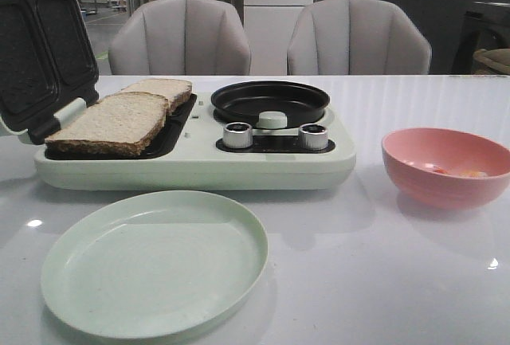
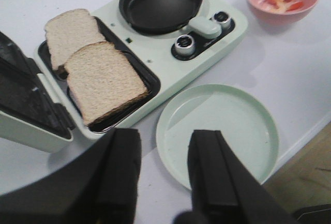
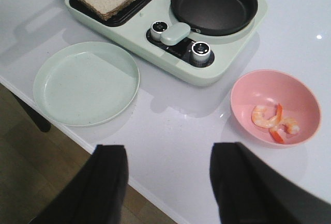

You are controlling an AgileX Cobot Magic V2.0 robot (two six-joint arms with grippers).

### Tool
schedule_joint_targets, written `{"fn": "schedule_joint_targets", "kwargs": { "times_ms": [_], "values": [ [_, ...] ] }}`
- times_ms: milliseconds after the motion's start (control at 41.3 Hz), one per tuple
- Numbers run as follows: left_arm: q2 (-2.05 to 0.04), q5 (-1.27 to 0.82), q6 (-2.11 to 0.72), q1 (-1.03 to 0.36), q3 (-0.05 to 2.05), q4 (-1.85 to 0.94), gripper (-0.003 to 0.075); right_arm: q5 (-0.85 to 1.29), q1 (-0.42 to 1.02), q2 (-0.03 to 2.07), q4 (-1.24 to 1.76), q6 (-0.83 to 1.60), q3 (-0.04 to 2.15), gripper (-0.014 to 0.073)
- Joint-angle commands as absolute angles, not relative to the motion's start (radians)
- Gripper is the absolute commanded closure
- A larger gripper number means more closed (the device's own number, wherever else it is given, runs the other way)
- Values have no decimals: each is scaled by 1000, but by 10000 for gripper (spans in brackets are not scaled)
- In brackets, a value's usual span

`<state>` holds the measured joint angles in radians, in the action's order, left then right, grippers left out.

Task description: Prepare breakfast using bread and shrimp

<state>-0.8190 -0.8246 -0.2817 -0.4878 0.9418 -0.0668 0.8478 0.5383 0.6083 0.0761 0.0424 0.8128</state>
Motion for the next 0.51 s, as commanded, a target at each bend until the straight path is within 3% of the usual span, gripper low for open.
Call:
{"fn": "schedule_joint_targets", "kwargs": {
  "times_ms": [0,194,484],
  "values": [
    [-867,-765,-234,-483,1005,8,503,765,538,608,70,47,839,121],
    [-980,-787,-117,-378,1123,98,555,765,538,608,70,47,839,121],
    [-1175,-799,-119,-3,1290,0,555,765,538,608,70,47,839,121]
  ]
}}
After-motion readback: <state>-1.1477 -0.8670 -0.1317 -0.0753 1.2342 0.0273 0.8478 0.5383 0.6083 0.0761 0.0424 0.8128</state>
